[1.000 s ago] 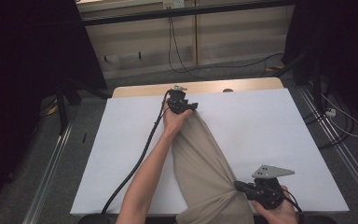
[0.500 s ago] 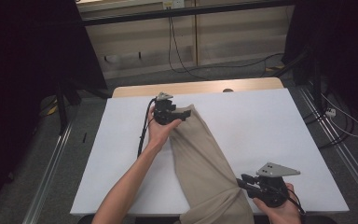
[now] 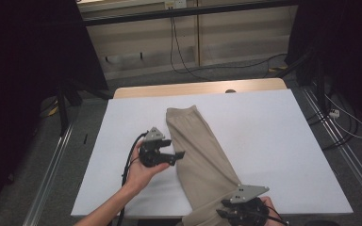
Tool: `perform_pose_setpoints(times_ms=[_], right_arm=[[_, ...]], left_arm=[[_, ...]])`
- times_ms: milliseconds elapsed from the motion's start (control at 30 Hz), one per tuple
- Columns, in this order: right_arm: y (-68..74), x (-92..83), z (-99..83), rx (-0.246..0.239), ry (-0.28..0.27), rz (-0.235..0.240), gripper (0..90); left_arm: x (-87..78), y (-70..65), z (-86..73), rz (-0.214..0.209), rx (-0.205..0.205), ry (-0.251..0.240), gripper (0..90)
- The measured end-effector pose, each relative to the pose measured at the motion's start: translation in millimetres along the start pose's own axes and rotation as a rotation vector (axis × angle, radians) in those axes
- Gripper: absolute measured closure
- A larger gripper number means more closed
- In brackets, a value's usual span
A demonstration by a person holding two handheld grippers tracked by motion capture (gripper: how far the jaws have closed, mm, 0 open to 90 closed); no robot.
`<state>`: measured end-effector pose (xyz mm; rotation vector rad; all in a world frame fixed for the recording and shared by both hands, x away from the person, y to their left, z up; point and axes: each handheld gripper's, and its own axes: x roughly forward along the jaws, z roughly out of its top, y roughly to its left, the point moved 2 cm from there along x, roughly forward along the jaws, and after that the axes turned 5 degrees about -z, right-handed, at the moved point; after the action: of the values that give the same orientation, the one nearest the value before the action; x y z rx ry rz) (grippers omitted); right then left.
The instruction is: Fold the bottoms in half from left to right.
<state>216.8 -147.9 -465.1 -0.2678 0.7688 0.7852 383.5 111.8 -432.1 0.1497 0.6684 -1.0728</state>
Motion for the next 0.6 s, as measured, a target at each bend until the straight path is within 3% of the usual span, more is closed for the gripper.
perform_pose_setpoints(times_ms=[33,67,200,433,600], right_arm=[[-0.4,-1.6,-3.6,0.001,-0.021,-0.008,71.0],[-0.4,-1.6,-3.6,0.001,-0.021,-0.008,71.0],[-6.8,-10.0,-10.5,0.067,-0.01,-0.02,87.8],[-13.2,-27.6,-23.7,0.141,-0.01,-0.056,89.9],[-14.9,-42.2,-38.3,0.19,0.002,-0.1,89.8]], left_arm=[[-2.7,-7.7,-6.9,-0.027,0.008,0.011,27.0],[-4.5,-15.8,-13.3,-0.051,0.027,0.024,27.0],[-5.1,-41.6,-31.8,-0.093,0.072,0.073,26.7],[2.5,-58.7,-38.2,-0.134,0.106,0.125,27.2],[4.0,-63.3,-40.1,-0.126,0.119,0.136,29.4]])
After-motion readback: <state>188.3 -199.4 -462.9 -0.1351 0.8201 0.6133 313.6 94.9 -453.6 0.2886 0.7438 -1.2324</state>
